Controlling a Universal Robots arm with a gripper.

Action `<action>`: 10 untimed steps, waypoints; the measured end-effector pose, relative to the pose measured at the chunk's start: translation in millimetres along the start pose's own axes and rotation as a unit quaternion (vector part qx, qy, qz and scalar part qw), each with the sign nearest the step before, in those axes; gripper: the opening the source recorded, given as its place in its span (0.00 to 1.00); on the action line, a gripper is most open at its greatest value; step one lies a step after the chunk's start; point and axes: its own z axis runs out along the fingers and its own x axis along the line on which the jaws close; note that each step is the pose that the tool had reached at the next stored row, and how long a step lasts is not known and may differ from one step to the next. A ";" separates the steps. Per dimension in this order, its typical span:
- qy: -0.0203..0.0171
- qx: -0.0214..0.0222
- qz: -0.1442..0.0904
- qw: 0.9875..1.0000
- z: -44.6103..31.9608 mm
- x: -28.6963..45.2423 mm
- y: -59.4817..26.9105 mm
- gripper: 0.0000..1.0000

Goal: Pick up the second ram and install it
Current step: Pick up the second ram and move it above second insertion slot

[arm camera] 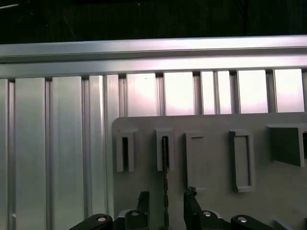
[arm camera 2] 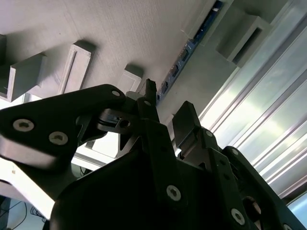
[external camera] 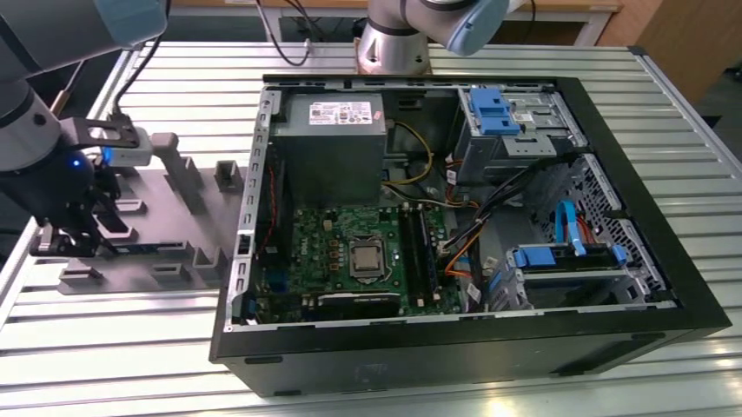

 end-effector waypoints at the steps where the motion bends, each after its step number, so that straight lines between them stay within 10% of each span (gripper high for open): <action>1: 0.000 0.000 0.000 1.000 0.9 0.0 -0.4 0.42; 10: 0.000 0.000 0.000 1.000 9.6 0.2 -1.4 0.42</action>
